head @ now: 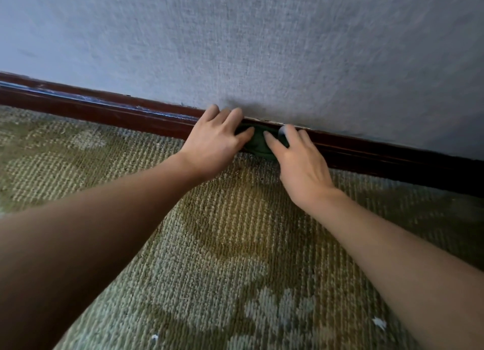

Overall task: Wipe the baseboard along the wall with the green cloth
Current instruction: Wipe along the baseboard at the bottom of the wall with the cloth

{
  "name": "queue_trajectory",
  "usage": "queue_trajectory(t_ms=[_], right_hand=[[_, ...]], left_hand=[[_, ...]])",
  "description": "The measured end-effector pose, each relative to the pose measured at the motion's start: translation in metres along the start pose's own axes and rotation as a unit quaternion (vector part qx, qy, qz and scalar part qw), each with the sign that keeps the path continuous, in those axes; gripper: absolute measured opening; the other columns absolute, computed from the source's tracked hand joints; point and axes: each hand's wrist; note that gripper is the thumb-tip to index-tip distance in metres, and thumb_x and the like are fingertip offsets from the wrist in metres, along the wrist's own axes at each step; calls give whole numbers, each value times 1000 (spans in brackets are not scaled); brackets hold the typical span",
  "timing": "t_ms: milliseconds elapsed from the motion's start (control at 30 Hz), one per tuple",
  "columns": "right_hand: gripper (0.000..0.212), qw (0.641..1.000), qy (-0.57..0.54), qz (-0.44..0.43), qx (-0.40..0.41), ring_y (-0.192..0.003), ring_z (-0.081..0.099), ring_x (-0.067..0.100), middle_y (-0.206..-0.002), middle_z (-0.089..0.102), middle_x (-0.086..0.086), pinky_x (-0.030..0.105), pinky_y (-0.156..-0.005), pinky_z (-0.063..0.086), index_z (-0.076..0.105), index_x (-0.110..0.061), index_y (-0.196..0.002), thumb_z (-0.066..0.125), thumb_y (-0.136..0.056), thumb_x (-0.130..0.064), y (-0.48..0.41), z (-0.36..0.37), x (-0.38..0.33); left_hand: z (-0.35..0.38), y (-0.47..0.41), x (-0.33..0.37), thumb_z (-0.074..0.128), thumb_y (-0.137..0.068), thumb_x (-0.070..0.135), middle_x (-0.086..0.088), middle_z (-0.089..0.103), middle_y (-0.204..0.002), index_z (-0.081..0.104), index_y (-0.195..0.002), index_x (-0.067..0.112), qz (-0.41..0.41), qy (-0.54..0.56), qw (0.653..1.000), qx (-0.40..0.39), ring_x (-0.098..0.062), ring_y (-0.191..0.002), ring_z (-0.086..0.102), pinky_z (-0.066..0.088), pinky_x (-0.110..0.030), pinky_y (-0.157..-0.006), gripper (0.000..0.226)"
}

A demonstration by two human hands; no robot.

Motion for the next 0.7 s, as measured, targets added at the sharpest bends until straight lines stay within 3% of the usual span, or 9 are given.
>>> queue_trajectory(t_ms=[233, 400, 567, 700], right_hand=[[57, 997, -76, 25, -13, -111, 38, 28, -124, 33, 10, 38, -82, 41, 33, -18, -140, 47, -88, -3, -2, 2, -3], [48, 997, -70, 19, -17, -107, 38, 24, -122, 36, 9, 28, -74, 28, 32, -18, -139, 28, -91, -22, 4, 3, -7], [45, 995, -88, 47, 1, -111, 36, 24, -125, 34, 9, 29, -78, 29, 29, -20, -140, 35, -95, -20, -4, -4, -6], [39, 971, -212, 104, -45, -93, 33, 12, -113, 37, 0, 25, -70, 22, 40, -20, -131, 29, -94, -29, -10, -4, -3]], left_hand=[[-3, 1, 2, 75, -64, -1, -20, 56, -70, 74, -90, 3, -30, 70, 997, -26, -32, -63, 59, 46, -36, -67, 26], [-7, 12, -1, 69, -68, 3, -17, 57, -70, 73, -88, 3, 7, 39, 999, -13, -30, -64, 59, 47, -34, -67, 20], [-9, 1, -2, 73, -65, 1, -18, 56, -69, 73, -88, 2, -14, 33, 999, -20, -31, -63, 59, 45, -33, -65, 22], [-6, 0, -2, 69, -72, 0, -22, 57, -75, 72, -95, 2, -34, 71, 995, -56, -35, -68, 59, 42, -36, -67, 23]])
Point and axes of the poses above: each hand's wrist, its own y-axis away from the middle knuckle, its own z-axis out of the palm, x = y × z
